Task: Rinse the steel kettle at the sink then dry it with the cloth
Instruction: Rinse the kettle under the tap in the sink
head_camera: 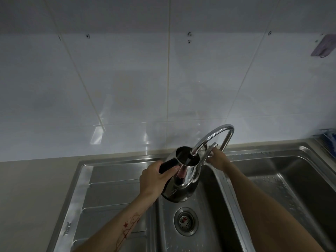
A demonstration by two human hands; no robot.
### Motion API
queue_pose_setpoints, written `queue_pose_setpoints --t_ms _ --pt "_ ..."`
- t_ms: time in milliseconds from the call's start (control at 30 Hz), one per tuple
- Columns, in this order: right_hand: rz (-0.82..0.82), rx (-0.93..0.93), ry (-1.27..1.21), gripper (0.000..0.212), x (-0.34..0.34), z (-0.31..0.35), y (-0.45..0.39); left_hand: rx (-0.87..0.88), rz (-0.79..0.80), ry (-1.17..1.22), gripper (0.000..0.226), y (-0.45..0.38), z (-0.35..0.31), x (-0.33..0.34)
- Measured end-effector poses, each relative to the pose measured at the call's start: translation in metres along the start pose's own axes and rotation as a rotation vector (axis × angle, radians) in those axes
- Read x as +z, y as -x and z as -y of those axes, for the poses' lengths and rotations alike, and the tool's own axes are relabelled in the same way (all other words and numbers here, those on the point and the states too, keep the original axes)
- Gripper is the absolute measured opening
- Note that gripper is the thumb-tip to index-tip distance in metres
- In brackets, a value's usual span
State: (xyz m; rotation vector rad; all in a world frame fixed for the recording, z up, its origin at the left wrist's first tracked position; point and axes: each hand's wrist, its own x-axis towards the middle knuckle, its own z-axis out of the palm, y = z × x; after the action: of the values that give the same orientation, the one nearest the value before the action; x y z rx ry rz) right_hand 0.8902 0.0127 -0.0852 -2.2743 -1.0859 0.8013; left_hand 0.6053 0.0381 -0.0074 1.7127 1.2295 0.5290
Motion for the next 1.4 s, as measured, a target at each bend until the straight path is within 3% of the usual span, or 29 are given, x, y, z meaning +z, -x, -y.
queue_pose_setpoints --t_ms 133,400,533,800,1400 --pt "0.092 -0.021 -0.136 0.041 0.002 -0.015 -0.022 0.006 0.003 0.005 0.047 -0.001 0.003 0.000" --pt "0.097 -0.010 -0.327 0.075 0.003 -0.002 -0.020 0.009 -0.008 0.018 0.048 -0.001 0.004 -0.002" --pt "-0.029 -0.108 -0.280 0.070 0.008 -0.016 -0.019 0.004 -0.012 0.009 0.042 -0.001 0.005 0.000" --pt "-0.105 -0.125 -0.104 0.050 -0.004 -0.008 0.018 -0.006 -0.021 -0.011 0.041 -0.001 0.006 0.007" --pt "-0.205 -0.134 -0.047 0.074 0.002 -0.008 0.055 0.013 -0.031 -0.017 0.040 0.002 0.007 0.011"
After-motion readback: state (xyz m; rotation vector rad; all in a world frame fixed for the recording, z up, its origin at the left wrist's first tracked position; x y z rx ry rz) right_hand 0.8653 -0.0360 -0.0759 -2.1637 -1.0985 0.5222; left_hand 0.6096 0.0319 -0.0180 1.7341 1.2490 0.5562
